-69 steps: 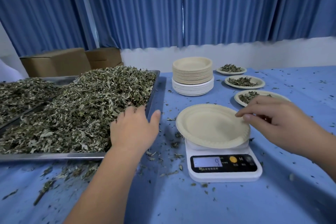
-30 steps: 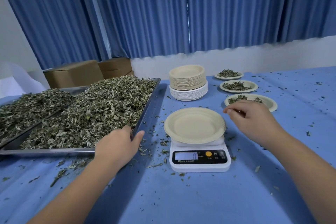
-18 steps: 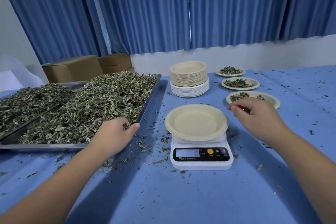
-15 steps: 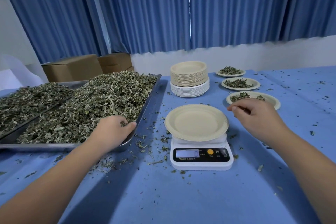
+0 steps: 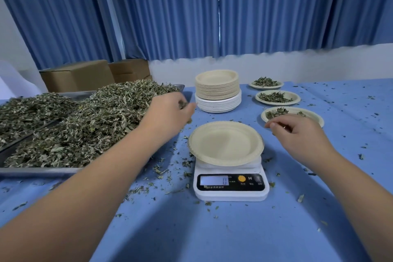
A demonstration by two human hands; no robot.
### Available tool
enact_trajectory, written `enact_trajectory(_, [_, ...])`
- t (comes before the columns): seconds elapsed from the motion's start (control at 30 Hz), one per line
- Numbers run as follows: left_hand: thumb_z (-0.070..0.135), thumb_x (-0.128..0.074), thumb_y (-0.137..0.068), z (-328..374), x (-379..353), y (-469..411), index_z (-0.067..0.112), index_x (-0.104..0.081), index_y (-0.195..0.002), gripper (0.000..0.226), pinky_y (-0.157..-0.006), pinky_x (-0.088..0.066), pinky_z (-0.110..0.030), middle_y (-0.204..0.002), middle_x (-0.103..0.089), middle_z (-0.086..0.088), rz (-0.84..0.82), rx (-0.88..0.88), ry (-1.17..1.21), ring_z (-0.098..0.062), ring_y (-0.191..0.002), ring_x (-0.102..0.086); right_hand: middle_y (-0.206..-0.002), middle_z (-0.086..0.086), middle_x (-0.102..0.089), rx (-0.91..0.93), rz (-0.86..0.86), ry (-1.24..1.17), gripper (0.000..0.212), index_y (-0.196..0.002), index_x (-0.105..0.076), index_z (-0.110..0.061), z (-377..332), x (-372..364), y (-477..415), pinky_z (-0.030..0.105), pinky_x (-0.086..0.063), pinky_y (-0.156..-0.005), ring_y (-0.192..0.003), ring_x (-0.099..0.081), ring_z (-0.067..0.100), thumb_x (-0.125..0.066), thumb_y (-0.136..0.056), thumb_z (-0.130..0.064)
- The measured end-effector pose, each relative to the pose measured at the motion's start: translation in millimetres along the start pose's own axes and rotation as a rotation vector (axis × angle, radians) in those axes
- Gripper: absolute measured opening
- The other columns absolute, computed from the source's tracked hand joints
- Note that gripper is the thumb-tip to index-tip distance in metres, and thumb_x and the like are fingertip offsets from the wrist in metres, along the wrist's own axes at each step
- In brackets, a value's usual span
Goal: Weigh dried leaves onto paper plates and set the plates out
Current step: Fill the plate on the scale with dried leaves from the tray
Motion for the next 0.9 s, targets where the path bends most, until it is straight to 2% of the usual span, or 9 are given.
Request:
enact_trajectory(0.1, [0.044, -0.056, -0.094, 33, -16, -4, 0.012, -0.059, -0.077, 0.037, -0.047, -0.038, -0.017, -0.058, -0.06, 0.007, 0.005, -0.112, 0.001, 0.002, -0.05, -0.054, -0.065, -0.02, -0.054, -0.001, -0.001, -0.003, 0.02, -0.088, -0.074, -0.016, 0, 0, 0, 0.001, -0.033, -0.054, -0.057, -0.049, -0.013, -0.056, -0.092, -0.008])
enact_trajectory(0.2, [0.047, -0.055, -0.094, 50, -34, -5, 0.013, -0.057, -0.08, 0.037, -0.056, -0.041, -0.033, -0.059, -0.054, 0.005, -0.017, -0.165, -0.013, -0.011, -0.057, -0.052, -0.067, -0.019, -0.055, -0.007, -0.004, -0.015, 0.019, -0.089, -0.074, -0.015, 1, 0, -1, 0.002, -0.034, -0.055, -0.058, -0.049, -0.013, -0.056, -0.092, -0.008])
enact_trajectory(0.37, [0.054, -0.045, -0.095, 62, -64, -1, 0.016, -0.052, -0.091, 0.039, -0.064, -0.036, -0.035, -0.082, -0.054, 0.005, -0.206, -0.24, 0.014, -0.019, -0.08, -0.052, -0.074, -0.02, -0.058, -0.015, -0.005, -0.014, 0.019, -0.09, -0.074, -0.015, 3, -1, -2, 0.0, -0.034, -0.058, -0.062, -0.05, -0.015, -0.056, -0.092, -0.009])
enact_trajectory(0.43, [0.058, -0.038, -0.095, 64, -71, 5, 0.02, -0.054, -0.096, 0.041, -0.071, -0.04, -0.035, -0.092, -0.056, 0.004, -0.279, -0.278, 0.057, -0.018, -0.088, -0.053, -0.073, -0.02, -0.058, -0.011, -0.011, 0.0, 0.019, -0.089, -0.074, -0.017, 4, -1, -3, 0.0, -0.033, -0.057, -0.064, -0.05, -0.014, -0.056, -0.092, -0.01])
enact_trajectory(0.5, [0.066, -0.028, -0.094, 63, -76, 11, 0.026, -0.056, -0.108, 0.051, -0.087, -0.045, -0.041, -0.105, -0.059, 0.005, -0.338, -0.3, 0.073, -0.016, -0.099, -0.054, -0.07, -0.019, -0.057, -0.006, -0.012, 0.019, 0.019, -0.088, -0.074, -0.017, 5, -1, -4, 0.0, -0.033, -0.057, -0.062, -0.051, -0.012, -0.057, -0.092, -0.011])
enact_trajectory(0.63, [0.07, -0.007, -0.089, 59, -73, 25, 0.034, -0.049, -0.132, 0.071, -0.104, -0.036, -0.045, -0.128, -0.056, 0.004, -0.37, -0.352, 0.023, -0.016, -0.123, -0.046, -0.078, -0.016, -0.061, -0.007, -0.021, 0.05, 0.018, -0.09, -0.074, -0.018, 6, -2, -5, 0.001, -0.033, -0.057, -0.065, -0.051, -0.001, -0.057, -0.092, -0.013])
enact_trajectory(0.7, [0.067, -0.008, -0.09, 56, -63, 28, 0.032, -0.049, -0.135, 0.07, -0.105, -0.035, -0.043, -0.13, -0.056, 0.004, -0.314, -0.348, 0.06, -0.015, -0.124, -0.046, -0.081, -0.014, -0.063, -0.014, -0.02, 0.044, 0.017, -0.089, -0.073, -0.019, 7, -3, -4, 0.001, -0.033, -0.057, -0.065, -0.051, -0.001, -0.057, -0.092, -0.013])
enact_trajectory(0.77, [0.062, -0.015, -0.097, 48, -48, 27, 0.029, -0.053, -0.132, 0.061, -0.098, -0.04, -0.037, -0.125, -0.057, 0.006, -0.201, -0.331, 0.028, -0.013, -0.117, -0.05, -0.082, -0.016, -0.063, -0.017, -0.017, 0.035, 0.018, -0.09, -0.074, -0.019, 7, -3, -4, 0.0, -0.033, -0.057, -0.065, -0.052, -0.006, -0.057, -0.092, -0.013])
enact_trajectory(0.9, [0.042, -0.038, -0.098, 0, -20, 9, 0.025, -0.063, -0.108, 0.032, -0.084, -0.047, -0.035, -0.106, -0.059, 0.004, -0.031, -0.14, -0.134, -0.016, -0.095, -0.056, -0.079, -0.02, -0.06, -0.012, -0.015, 0.027, 0.018, -0.09, -0.074, -0.019, 6, -3, -4, 0.0, -0.034, -0.057, -0.065, -0.051, -0.013, -0.057, -0.092, -0.012])
Point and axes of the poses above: each hand's wrist, its own y-axis away from the middle knuckle, its own x-axis out of the back of the hand, z = x × y, the point moved 5 cm from there along -y, towards the middle knuckle
